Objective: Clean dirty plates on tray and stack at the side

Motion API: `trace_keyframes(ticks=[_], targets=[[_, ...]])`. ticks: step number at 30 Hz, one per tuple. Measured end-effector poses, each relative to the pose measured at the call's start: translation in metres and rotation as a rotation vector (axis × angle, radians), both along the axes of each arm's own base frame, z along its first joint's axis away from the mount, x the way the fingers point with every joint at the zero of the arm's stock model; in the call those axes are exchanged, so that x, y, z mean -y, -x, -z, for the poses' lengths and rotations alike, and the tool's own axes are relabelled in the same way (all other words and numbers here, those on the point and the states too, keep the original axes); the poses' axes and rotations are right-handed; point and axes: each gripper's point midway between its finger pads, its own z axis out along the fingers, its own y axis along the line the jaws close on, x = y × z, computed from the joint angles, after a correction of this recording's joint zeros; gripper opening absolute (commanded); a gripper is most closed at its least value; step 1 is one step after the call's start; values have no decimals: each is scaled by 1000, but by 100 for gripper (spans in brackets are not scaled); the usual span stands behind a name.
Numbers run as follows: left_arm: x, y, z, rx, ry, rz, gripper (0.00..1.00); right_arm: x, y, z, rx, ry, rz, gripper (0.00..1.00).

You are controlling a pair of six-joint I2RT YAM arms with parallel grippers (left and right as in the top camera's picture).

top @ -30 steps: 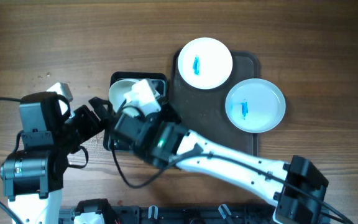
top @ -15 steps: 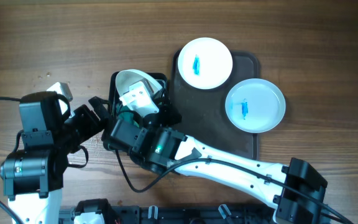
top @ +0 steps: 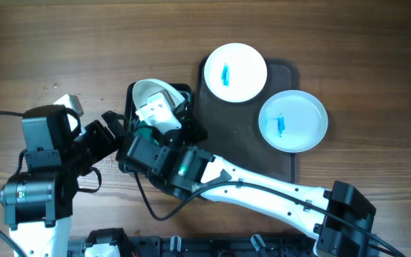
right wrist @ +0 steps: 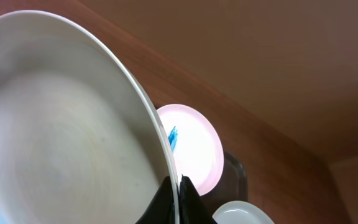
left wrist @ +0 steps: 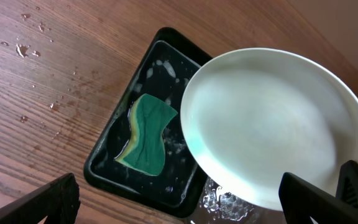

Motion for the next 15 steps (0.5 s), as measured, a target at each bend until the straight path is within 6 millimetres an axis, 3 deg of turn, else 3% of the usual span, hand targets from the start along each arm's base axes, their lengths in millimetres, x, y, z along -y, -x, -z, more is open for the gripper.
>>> trace_keyframes(ticks=[15], targets=[[0, 0, 0, 0, 0, 0, 100, -2, -1, -1, 2, -11, -3, 4]])
